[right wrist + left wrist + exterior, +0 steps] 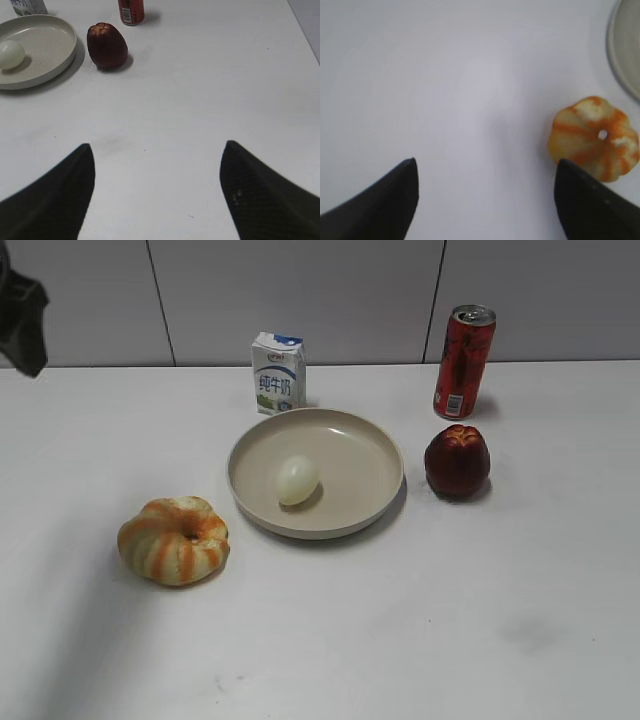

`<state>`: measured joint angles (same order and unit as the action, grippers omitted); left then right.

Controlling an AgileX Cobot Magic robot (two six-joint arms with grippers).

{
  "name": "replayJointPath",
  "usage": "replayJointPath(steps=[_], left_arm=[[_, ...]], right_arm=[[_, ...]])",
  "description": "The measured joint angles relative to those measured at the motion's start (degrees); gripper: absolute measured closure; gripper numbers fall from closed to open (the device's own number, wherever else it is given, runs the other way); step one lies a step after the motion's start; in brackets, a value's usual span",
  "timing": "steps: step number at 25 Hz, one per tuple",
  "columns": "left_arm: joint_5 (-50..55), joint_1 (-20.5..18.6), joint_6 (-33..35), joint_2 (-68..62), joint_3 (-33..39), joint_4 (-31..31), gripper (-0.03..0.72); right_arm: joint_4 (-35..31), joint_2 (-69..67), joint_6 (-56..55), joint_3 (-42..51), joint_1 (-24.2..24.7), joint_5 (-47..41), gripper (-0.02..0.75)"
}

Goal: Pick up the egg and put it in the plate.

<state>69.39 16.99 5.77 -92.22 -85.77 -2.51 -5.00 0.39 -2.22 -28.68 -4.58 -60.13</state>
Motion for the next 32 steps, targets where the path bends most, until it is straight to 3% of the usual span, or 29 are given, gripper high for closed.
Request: replayJointPath(steps=[12, 17, 25, 32], left_arm=[[-3.43, -2.31, -3.48, 27.48, 39.32, 1.82, 0.074], [-4.57, -2.31, -3.60, 43.49, 51.43, 2.03, 0.093], [-6.34, -2.31, -3.67, 70.76, 58.05, 2.02, 0.095], [-6.99, -2.31, -2.89, 78.41, 58.13, 1.89, 0.095]], right_arm=[[0.00, 0.00, 0.00, 0.00, 0.00, 0.00, 0.150], [0.00, 0.00, 0.00, 0.00, 0.00, 0.00, 0.150], [0.00, 0.00, 0.00, 0.00, 0.00, 0.00, 0.150], [0.00, 0.00, 0.00, 0.00, 0.00, 0.00, 0.150]])
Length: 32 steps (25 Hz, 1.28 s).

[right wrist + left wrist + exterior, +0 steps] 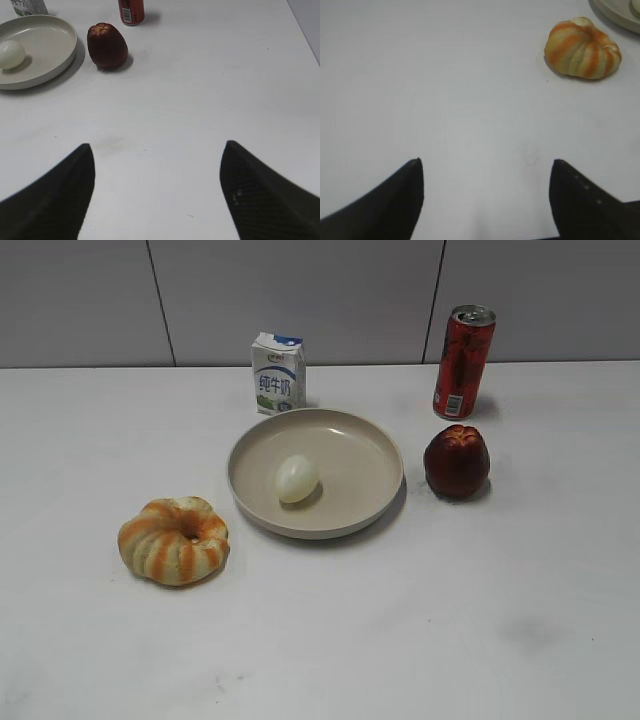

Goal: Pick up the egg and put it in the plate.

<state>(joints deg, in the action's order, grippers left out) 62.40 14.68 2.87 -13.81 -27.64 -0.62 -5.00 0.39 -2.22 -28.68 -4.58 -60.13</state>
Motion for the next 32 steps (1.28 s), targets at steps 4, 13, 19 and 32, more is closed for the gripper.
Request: replayJointPath(steps=[4, 13, 19, 32], left_arm=[[0.00, 0.00, 0.02, 0.00, 0.00, 0.00, 0.095], [-0.07, -0.32, 0.02, 0.29, 0.00, -0.04, 0.134], [-0.17, -4.83, 0.02, 5.42, 0.24, -0.04, 0.148], [-0.11, -14.74, 0.02, 13.90, 0.42, -0.10, 0.194]], right_arm=[[0.00, 0.00, 0.00, 0.00, 0.00, 0.00, 0.150], [0.00, 0.00, 0.00, 0.00, 0.00, 0.00, 0.150], [0.00, 0.00, 0.00, 0.00, 0.00, 0.00, 0.150], [0.00, 0.00, 0.00, 0.00, 0.00, 0.00, 0.150]])
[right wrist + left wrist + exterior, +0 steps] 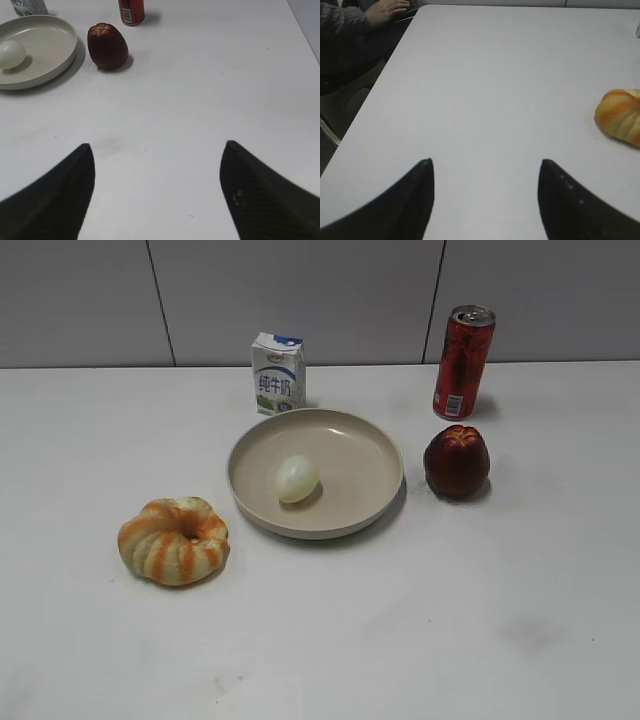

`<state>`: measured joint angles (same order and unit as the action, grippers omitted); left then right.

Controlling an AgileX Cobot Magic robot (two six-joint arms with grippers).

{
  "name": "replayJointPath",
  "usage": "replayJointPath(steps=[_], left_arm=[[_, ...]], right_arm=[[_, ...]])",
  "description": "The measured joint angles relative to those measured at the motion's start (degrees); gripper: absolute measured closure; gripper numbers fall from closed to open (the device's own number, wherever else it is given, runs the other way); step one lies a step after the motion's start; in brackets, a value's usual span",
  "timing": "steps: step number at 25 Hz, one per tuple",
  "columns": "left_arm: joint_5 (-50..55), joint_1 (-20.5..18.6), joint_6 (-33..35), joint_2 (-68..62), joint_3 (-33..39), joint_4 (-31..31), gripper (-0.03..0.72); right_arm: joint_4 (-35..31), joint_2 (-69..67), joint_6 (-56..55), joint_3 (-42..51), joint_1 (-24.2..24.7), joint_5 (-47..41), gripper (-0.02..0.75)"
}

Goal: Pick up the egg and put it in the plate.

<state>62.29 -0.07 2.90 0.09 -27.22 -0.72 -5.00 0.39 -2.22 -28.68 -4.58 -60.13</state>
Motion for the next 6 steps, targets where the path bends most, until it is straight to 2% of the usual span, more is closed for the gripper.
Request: replayJointPath(steps=[6], left_arm=[[0.00, 0.00, 0.00, 0.05, 0.00, 0.00, 0.210]], right_arm=[[0.00, 0.00, 0.00, 0.00, 0.00, 0.00, 0.150]])
